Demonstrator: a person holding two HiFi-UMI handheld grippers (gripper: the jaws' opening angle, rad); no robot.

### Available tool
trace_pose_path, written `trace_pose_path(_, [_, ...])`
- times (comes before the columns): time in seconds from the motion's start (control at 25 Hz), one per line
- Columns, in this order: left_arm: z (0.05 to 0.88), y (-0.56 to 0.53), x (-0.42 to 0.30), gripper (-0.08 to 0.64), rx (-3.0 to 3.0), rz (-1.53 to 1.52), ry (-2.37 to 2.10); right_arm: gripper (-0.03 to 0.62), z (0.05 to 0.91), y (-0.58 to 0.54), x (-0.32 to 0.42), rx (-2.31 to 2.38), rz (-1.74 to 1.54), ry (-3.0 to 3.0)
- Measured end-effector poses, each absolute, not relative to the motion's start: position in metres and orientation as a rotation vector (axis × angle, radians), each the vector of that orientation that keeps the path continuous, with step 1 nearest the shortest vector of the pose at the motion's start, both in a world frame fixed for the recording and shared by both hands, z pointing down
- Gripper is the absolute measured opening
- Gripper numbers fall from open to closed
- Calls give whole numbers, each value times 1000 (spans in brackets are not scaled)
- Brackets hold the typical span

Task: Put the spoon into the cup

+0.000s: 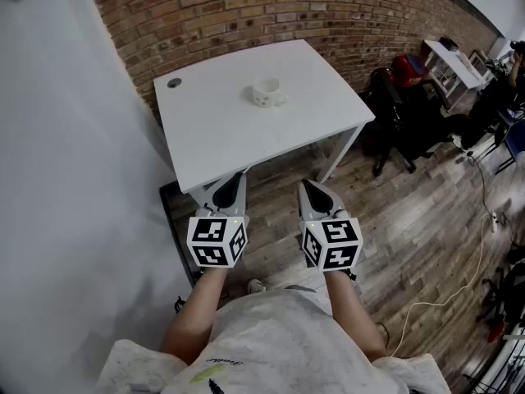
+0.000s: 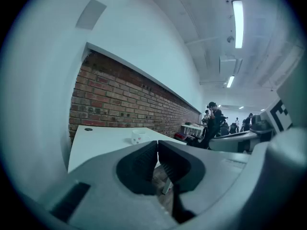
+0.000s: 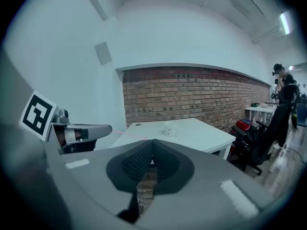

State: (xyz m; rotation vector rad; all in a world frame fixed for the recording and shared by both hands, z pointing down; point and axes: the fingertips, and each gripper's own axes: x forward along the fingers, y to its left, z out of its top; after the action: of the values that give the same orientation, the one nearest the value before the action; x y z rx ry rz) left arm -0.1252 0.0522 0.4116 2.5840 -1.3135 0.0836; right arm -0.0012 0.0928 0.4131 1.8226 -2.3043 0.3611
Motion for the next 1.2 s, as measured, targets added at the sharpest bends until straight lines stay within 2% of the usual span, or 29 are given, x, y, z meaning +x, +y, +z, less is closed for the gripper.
trace_pose_path(0.6, [423, 31, -114, 3, 2569, 94, -1285, 9, 425, 75, 8, 1822, 395, -2289])
trace_pose_path(1.2, [432, -40, -89, 4, 2538, 126, -1327, 9, 431, -4, 33, 1775, 414, -2330])
